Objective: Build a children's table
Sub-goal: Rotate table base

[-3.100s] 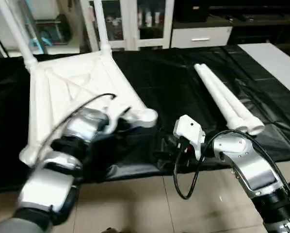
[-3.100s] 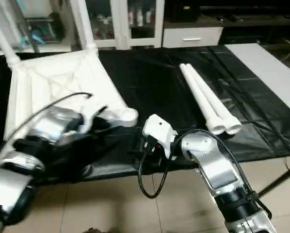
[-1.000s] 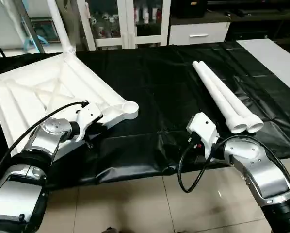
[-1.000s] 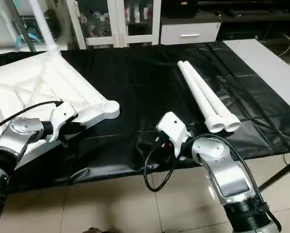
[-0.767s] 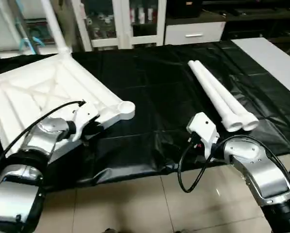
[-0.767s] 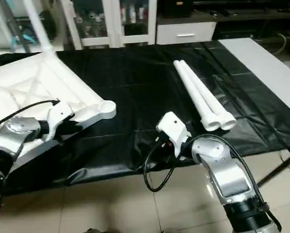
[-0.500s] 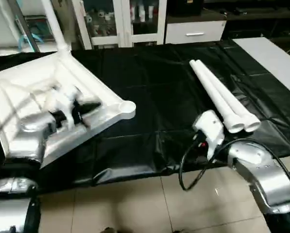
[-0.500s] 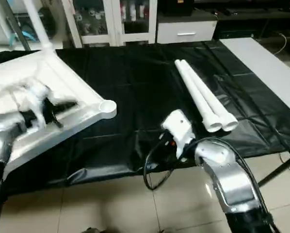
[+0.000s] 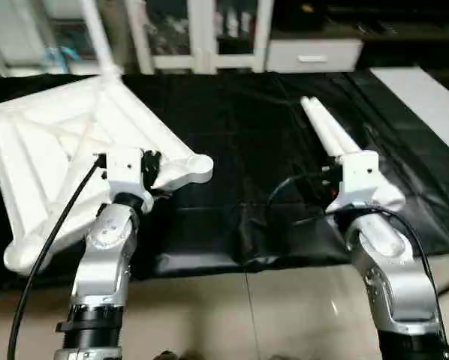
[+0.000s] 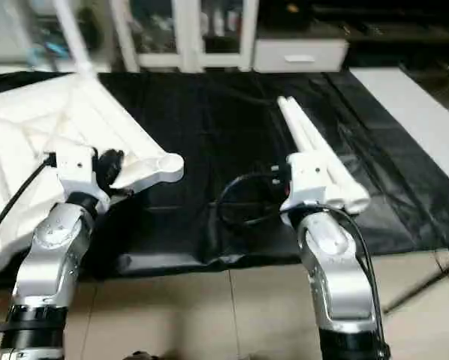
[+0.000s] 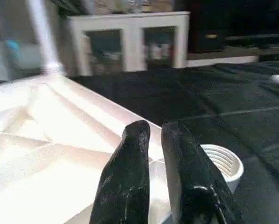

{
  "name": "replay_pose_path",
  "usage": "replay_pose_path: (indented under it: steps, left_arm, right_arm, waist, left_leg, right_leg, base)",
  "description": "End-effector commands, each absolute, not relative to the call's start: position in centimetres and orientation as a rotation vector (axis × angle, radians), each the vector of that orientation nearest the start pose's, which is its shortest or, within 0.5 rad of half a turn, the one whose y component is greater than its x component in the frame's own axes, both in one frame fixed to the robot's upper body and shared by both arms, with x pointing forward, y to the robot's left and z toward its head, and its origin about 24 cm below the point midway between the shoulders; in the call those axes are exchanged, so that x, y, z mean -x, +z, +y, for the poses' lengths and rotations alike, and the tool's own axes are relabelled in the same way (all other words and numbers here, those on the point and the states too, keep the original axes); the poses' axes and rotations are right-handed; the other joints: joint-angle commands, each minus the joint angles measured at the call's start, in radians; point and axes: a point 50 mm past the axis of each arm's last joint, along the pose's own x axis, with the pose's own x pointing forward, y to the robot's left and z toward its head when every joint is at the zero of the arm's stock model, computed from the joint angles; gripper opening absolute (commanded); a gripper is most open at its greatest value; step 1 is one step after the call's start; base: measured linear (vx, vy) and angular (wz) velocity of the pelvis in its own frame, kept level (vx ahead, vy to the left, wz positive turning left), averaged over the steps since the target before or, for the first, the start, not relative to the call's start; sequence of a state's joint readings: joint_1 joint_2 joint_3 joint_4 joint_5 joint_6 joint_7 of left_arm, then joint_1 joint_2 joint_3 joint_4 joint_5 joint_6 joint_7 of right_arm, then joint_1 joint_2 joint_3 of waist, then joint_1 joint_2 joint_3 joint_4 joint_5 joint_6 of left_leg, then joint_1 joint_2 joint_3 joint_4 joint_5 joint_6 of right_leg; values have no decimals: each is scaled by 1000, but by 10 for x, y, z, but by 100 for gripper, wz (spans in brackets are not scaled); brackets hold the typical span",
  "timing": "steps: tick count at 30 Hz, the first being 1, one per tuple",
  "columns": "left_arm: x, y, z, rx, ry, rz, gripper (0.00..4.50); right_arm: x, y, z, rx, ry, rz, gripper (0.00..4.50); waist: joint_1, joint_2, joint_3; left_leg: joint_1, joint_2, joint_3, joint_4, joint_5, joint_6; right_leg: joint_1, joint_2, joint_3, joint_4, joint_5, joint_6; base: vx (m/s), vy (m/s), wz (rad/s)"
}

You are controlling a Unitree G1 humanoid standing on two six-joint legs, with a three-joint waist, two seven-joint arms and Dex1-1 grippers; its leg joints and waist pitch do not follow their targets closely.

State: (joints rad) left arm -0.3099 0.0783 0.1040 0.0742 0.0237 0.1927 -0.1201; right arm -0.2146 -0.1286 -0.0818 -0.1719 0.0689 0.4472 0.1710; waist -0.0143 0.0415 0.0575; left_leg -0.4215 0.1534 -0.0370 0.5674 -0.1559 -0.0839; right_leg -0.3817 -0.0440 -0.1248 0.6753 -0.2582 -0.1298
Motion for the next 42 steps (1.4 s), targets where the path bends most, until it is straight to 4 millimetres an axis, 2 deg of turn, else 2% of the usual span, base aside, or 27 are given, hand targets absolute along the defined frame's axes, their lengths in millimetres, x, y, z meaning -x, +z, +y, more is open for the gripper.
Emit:
replay_pose_path:
  steps: [1, 2, 3, 5, 6, 7, 8, 9, 10, 11, 12, 13, 14, 15, 16, 17, 18, 20, 21, 24, 27, 32, 35, 38, 39, 41, 42]
  left_arm:
    - [-310, 91, 156, -92, -74, -23, 72]
    - [-310, 90, 154, -85, -71, -14, 72]
    - [-310, 90, 153, -92, -62, -15, 72]
    - [-309, 90, 151, -98, -52, -14, 72]
    - [-308, 86, 149, -87, -39, 13, 72]
    - [-308, 83, 149, -86, -26, 34, 72]
    - [-306, 83, 147, -61, -36, 41, 72]
    - [-303, 85, 145, -54, -47, 31, 72]
    - [-301, 85, 143, -46, -67, 36, 72]
    - [-301, 85, 143, -46, -69, 37, 72]
    - [-300, 85, 142, -68, -81, 37, 72]
    - [-299, 85, 143, -78, -83, 41, 72]
    - [-299, 85, 144, -82, -82, 38, 72]
    - [-299, 86, 145, -82, -74, 32, 72]
    - [-299, 87, 147, -75, -65, 31, 72]
    - [-299, 87, 147, -75, -65, 31, 72]
    - [-298, 87, 147, -70, -71, 35, 72]
    - [-298, 87, 147, -69, -75, 38, 72]
    - [-297, 88, 148, -73, -77, 40, 72]
    - [-296, 87, 149, -76, -69, 41, 72]
    - [-292, 85, 152, -61, -36, 40, 72]
    - [-289, 83, 155, -64, -16, 46, 72]
    - [-283, 80, 160, -78, 25, 51, 72]
    - [-280, 80, 167, -77, 71, 47, 72]
    - [-279, 79, 172, -76, 102, 47, 72]
    - [-277, 80, 174, -75, 111, 42, 72]
    - [-277, 80, 174, -75, 112, 40, 72]
  right_arm:
    - [-290, 97, -170, 33, 118, 74, 380]
    - [-291, 96, -169, 35, 121, 77, 380]
    - [-292, 96, -170, 43, 111, 82, 380]
    - [-293, 95, -170, 48, 100, 85, 380]
    - [-293, 93, -171, 35, 81, 99, 380]
    - [-293, 92, -172, 38, 61, 110, 380]
    - [-292, 91, -172, 45, 64, 127, 380]
    - [-291, 93, -169, 49, 97, 128, 380]
    - [-290, 93, -167, 56, 115, 128, 380]
    - [-290, 93, -167, 57, 117, 128, 380]
    - [-290, 92, -164, 56, 131, 129, 380]
    - [-291, 91, -161, 48, 145, 136, 380]
    - [-291, 90, -159, 50, 156, 138, 380]
    - [-291, 89, -157, 47, 164, 139, 380]
    - [-291, 88, -155, 43, 167, 140, 380]
    - [-291, 88, -155, 43, 167, 140, 380]
    - [-291, 89, -154, 42, 178, 142, 380]
    - [-290, 90, -152, 46, 193, 141, 380]
    - [-290, 91, -151, 45, 203, 142, 380]
    - [-289, 90, -149, 55, 235, 147, 380]
    - [-287, 88, -144, 66, 292, 157, 380]
    - [-288, 86, -142, 72, 302, 162, 380]
    - [-290, 87, -143, 61, 313, 150, 380]
    - [-291, 85, -143, 52, 323, 150, 380]
    - [-290, 83, -141, 52, 335, 150, 380]
    - [-290, 83, -140, 45, 340, 150, 380]
    - [-289, 83, -140, 42, 341, 149, 380]
  waist:
    - [7, -28, -55]
    - [30, -76, -61]
    - [32, -64, -37]
    - [37, -33, -53]
    - [12, -19, -72]
    - [29, 23, -84]
    - [24, 44, -87]
    - [-7, -3, -93]
    - [-2, -29, -92]
    - [12, -52, -87]
    - [29, -86, -88]
    - [69, -74, -84]
    - [62, -87, -86]
    - [61, -65, -87]
    - [53, -64, -81]
    - [55, -48, -74]
    - [46, -38, -42]
    - [32, -45, -31]
    - [22, -33, -31]
    - [-12, -5, -33]
    - [-31, -19, -27]
    - [-41, -26, -55]
    - [-38, -47, -72]
    - [-34, -44, -92]
    - [-41, -76, -101]
    - [-29, -78, -97]
    - [-15, -86, -97]
  left_leg:
    - [-18, -36, 4, -26, -407, 114]
    - [1, -78, 158, 260, -247, 108]
    - [-52, -15, 197, 291, -273, 144]
    - [-26, 18, 199, 219, -307, 162]
    - [32, 29, 202, 112, -318, 172]
    - [97, 98, 161, 51, -244, 194]
    - [170, 386, 5, -59, -113, 303]
    - [208, 355, 10, -4, 192, 439]
    - [190, 246, 70, 73, 416, 532]
    - [115, 140, 129, 116, 364, 475]
    - [-13, -26, 185, 156, 112, 389]
    - [-2, 4, 162, 133, -34, 212]
    - [-3, -2, 162, 105, -46, 146]
    - [7, -12, 156, 68, -41, 56]
    - [16, -11, 154, 46, -85, 5]
    - [34, -4, 152, 29, -148, -17]
    - [70, 6, 161, 4, -341, -44]
    - [98, 3, 166, 9, -422, -33]
    - [115, 9, 163, -4, -468, -18]
    - [134, 50, 133, -60, -589, 23]
    - [123, 47, 145, -67, -593, 52]
    - [118, 35, 170, -61, -396, 102]
    - [121, 26, 181, -48, -246, 179]
    - [136, 10, 168, -26, 19, 319]
    - [173, 8, 147, -11, 196, 424]
    - [165, -17, 148, 4, 257, 466]
    - [141, -45, 155, 26, 278, 464]
  right_leg:
    - [48, -80, 42, -145, -315, -330]
    - [34, -151, -3, -255, -534, -328]
    - [63, -189, -55, -219, -574, -160]
    - [100, -211, -53, -214, -494, -107]
    - [84, -117, -42, -208, -372, -11]
    - [76, -88, -62, -213, -270, 36]
    - [-36, -73, -31, 10, -198, 184]
    - [-142, -117, 68, 120, -148, 156]
    - [-165, -146, 166, 60, 63, 95]
    - [-110, -154, 195, -25, 195, 101]
    - [8, -140, 212, -73, 311, 156]
    - [7, -161, 224, -82, 333, 208]
    - [24, -125, 197, -66, 366, 248]
    - [45, -90, 160, -60, 398, 308]
    - [54, -73, 150, -75, 326, 354]
    - [50, -69, 143, -90, 180, 351]
    - [30, -52, 136, -149, -471, 299]
    - [11, -47, 123, -183, -770, 247]
    - [18, -45, 109, -194, -815, 184]
    - [52, -35, 72, -171, -494, 36]
    - [75, -47, 64, -175, -416, -41]
    - [105, -54, 80, -168, -278, -122]
    - [118, -54, 88, -154, -154, -174]
    - [116, -38, 77, -120, 46, -185]
    - [94, -24, 66, -96, 139, -167]
    - [103, -25, 77, -86, 182, -157]
    - [133, -18, 103, -77, 247, -158]
  base:
    - [-55, -284, 58]
    - [-45, -263, 42]
    - [-45, -263, 42]
    - [-4, -217, 34]
    - [-6, -214, 34]
    - [-20, -264, 40]
    - [24, -298, 25]
    - [24, -298, 25]
    - [32, -225, 11]
    - [-52, -60, 9]
    - [-52, -60, 9]
    - [-86, -93, 2]
    - [-50, -213, -7]
    - [-50, -213, -7]
    - [-51, -160, -17]
    - [-62, -83, -14]
    - [-62, -83, -14]
    - [-73, 22, -9]
    - [-73, 53, -8]
    - [-32, 106, -9]
    - [6, 103, -11]
    - [69, 71, -1]
    - [125, 24, 8]
    - [171, 5, 8]
    - [199, -5, 6]
    - [204, -12, 12]
    - [193, -10, 14]
